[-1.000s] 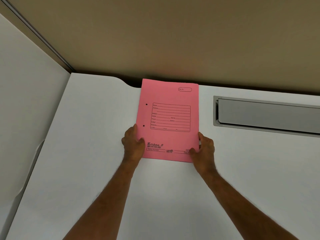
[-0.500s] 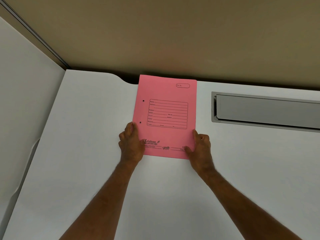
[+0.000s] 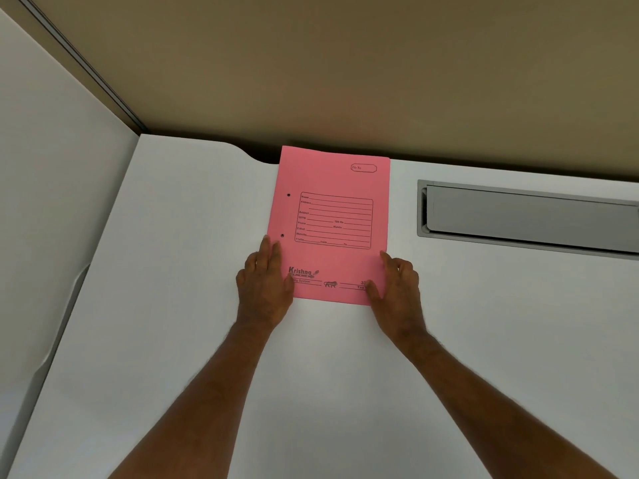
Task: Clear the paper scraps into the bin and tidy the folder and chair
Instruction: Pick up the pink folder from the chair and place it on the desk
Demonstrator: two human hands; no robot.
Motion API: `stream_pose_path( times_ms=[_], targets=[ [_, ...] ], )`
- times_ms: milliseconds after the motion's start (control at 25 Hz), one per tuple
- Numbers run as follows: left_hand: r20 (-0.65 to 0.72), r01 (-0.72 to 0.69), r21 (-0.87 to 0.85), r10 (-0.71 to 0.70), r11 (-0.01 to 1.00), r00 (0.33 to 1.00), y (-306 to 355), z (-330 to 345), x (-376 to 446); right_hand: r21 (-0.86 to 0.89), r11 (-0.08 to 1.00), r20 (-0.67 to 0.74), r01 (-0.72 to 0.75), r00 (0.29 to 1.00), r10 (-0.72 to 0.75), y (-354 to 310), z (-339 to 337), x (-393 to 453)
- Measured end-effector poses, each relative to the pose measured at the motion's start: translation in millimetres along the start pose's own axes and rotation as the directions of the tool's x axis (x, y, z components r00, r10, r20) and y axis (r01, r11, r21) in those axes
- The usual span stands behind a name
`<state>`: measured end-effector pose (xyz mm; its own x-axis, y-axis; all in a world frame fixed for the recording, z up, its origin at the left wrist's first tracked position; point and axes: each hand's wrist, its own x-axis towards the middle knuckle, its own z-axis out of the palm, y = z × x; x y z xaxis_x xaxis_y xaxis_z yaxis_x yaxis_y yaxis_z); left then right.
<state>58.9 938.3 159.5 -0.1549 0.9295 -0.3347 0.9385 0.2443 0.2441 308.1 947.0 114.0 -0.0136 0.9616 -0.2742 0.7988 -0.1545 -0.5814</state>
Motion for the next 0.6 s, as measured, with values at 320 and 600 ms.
stream_pose_path(
  times_ms=[320,600],
  targets=[
    [-0.039,-0.136,0.067,0.139,0.988,0.990,-19.9,10.8,-71.5,-0.220,0.969,-0.042,0.114,0.991,-0.126,2.3,-12.3,-57.5],
    [-0.048,-0.074,0.044,0.076,0.996,0.996,-29.3,10.7,-168.2,-0.269,0.957,-0.038,0.111,0.991,-0.125,-1.2,-23.1,-149.2]
  ],
)
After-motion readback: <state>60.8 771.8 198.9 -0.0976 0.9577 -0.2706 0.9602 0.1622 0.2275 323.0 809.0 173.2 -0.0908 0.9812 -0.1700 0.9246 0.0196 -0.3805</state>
